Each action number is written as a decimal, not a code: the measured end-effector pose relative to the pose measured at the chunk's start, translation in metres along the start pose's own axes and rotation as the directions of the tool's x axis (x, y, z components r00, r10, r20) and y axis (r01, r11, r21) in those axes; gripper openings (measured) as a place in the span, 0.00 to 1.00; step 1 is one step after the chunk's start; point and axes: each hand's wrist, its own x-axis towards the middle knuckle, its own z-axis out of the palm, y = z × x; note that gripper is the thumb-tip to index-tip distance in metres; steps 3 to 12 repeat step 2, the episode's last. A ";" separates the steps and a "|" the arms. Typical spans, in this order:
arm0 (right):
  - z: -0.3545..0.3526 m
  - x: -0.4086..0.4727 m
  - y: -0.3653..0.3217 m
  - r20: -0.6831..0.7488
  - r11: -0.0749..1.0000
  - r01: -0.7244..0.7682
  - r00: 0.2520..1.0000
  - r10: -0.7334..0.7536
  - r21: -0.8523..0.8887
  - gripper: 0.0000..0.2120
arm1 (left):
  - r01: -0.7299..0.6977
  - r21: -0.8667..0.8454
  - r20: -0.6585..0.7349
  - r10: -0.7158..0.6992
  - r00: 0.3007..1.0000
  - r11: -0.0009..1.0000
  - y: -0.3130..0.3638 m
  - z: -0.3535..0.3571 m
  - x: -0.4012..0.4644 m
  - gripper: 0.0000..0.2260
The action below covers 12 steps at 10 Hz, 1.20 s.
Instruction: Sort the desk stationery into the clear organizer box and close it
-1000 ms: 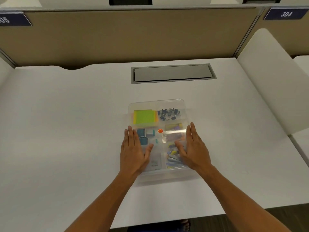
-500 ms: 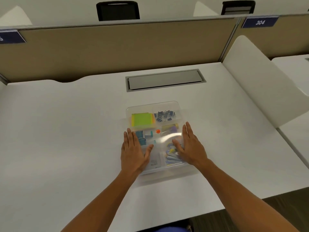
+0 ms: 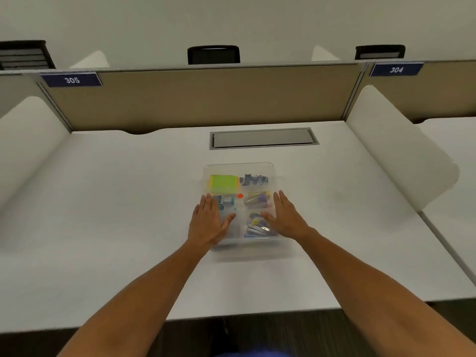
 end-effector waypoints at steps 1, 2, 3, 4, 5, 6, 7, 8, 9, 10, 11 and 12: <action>-0.010 -0.014 0.001 -0.006 0.999 0.034 0.999 -0.034 -0.020 0.39 | -0.017 0.033 -0.008 0.017 1.000 0.999 0.006 -0.010 -0.013 0.42; -0.021 -0.031 0.000 -0.027 0.993 0.097 0.995 -0.099 -0.061 0.41 | -0.064 0.122 -0.002 0.065 0.998 0.990 0.008 -0.021 -0.034 0.44; -0.021 -0.031 0.000 -0.027 0.993 0.097 0.995 -0.099 -0.061 0.41 | -0.064 0.122 -0.002 0.065 0.998 0.990 0.008 -0.021 -0.034 0.44; -0.021 -0.031 0.000 -0.027 0.993 0.097 0.995 -0.099 -0.061 0.41 | -0.064 0.122 -0.002 0.065 0.998 0.990 0.008 -0.021 -0.034 0.44; -0.021 -0.031 0.000 -0.027 0.993 0.097 0.995 -0.099 -0.061 0.41 | -0.064 0.122 -0.002 0.065 0.998 0.990 0.008 -0.021 -0.034 0.44; -0.021 -0.031 0.000 -0.027 0.993 0.097 0.995 -0.099 -0.061 0.41 | -0.064 0.122 -0.002 0.065 0.998 0.990 0.008 -0.021 -0.034 0.44; -0.021 -0.031 0.000 -0.027 0.993 0.097 0.995 -0.099 -0.061 0.41 | -0.064 0.122 -0.002 0.065 0.998 0.990 0.008 -0.021 -0.034 0.44; -0.021 -0.031 0.000 -0.027 0.993 0.097 0.995 -0.099 -0.061 0.41 | -0.064 0.122 -0.002 0.065 0.998 0.990 0.008 -0.021 -0.034 0.44; -0.021 -0.031 0.000 -0.027 0.993 0.097 0.995 -0.099 -0.061 0.41 | -0.064 0.122 -0.002 0.065 0.998 0.990 0.008 -0.021 -0.034 0.44; -0.021 -0.031 0.000 -0.027 0.993 0.097 0.995 -0.099 -0.061 0.41 | -0.064 0.122 -0.002 0.065 0.998 0.990 0.008 -0.021 -0.034 0.44; -0.021 -0.031 0.000 -0.027 0.993 0.097 0.995 -0.099 -0.061 0.41 | -0.064 0.122 -0.002 0.065 0.998 0.990 0.008 -0.021 -0.034 0.44; -0.021 -0.031 0.000 -0.027 0.993 0.097 0.995 -0.099 -0.061 0.41 | -0.064 0.122 -0.002 0.065 0.998 0.990 0.008 -0.021 -0.034 0.44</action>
